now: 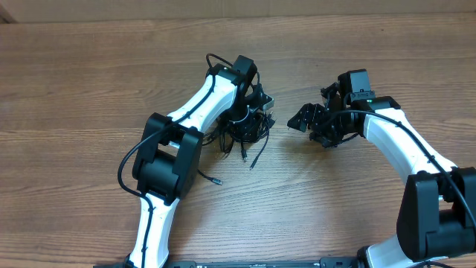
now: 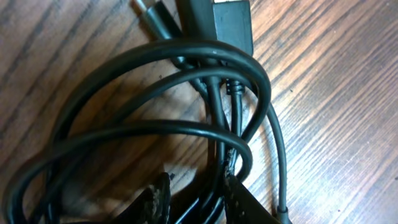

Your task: Untangle cables

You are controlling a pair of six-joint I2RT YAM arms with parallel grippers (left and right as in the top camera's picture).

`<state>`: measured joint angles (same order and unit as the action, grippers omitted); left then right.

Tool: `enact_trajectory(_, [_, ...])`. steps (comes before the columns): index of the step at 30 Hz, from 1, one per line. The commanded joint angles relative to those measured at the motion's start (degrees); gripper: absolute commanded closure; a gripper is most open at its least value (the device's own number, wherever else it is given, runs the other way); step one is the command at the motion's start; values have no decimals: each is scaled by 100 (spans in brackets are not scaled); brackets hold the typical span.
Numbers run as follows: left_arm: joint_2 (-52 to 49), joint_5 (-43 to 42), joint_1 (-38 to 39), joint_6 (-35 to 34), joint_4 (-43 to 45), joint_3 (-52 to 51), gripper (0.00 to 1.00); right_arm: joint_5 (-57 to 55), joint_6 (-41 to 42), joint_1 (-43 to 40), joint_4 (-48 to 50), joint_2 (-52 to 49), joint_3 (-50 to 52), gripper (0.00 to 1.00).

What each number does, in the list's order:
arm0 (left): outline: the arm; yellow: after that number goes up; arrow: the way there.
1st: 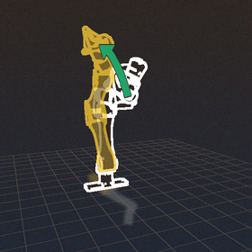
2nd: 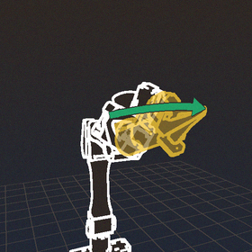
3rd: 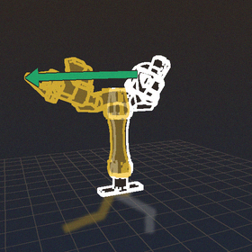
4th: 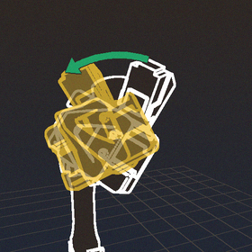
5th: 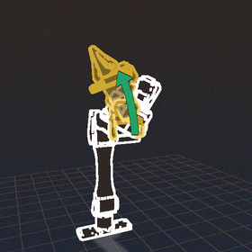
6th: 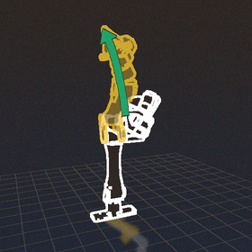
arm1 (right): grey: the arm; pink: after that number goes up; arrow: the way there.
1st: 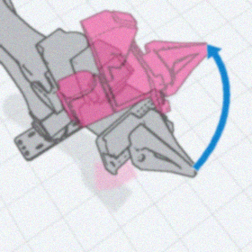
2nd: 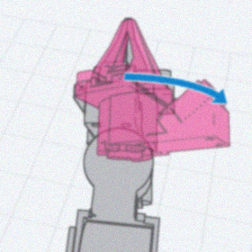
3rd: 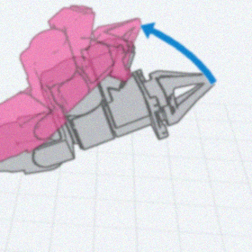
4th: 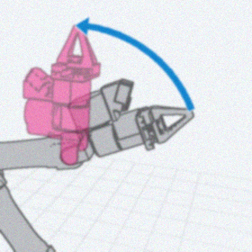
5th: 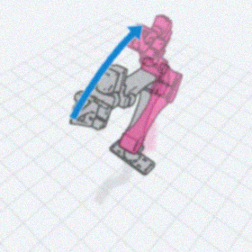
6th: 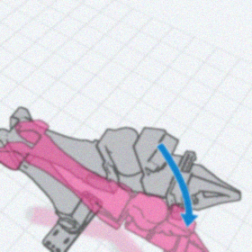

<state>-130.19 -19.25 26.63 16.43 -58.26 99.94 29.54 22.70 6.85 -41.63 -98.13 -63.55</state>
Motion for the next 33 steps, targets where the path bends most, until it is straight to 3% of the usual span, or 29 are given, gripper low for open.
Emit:
enact_trajectory(1, [15, 39, 44, -190, 188, -382, 73, -55, 17, 33, 22, -31, -52, 24])
enact_trajectory(5, [15, 15, 46, -188, 284, -514, 96, -52, 20, 39, 44, -31, -52, 23])
enact_trajectory(9, [17, -103, 44, -184, 282, -494, 96, -57, 17, 98, 133, -33, -52, 16])
enact_trajectory(16, [57, -149, 9, -157, 7, -245, 96, -103, 20, 205, 356, -55, -52, 16])
enact_trajectory(21, [59, -623, -105, 96, -503, 286, 96, -295, 17, 284, 391, -179, -52, 17])
enact_trajectory(33, [59, -1069, -229, 181, -901, 514, 96, 103, -4, 675, 1021, -520, -52, 30])
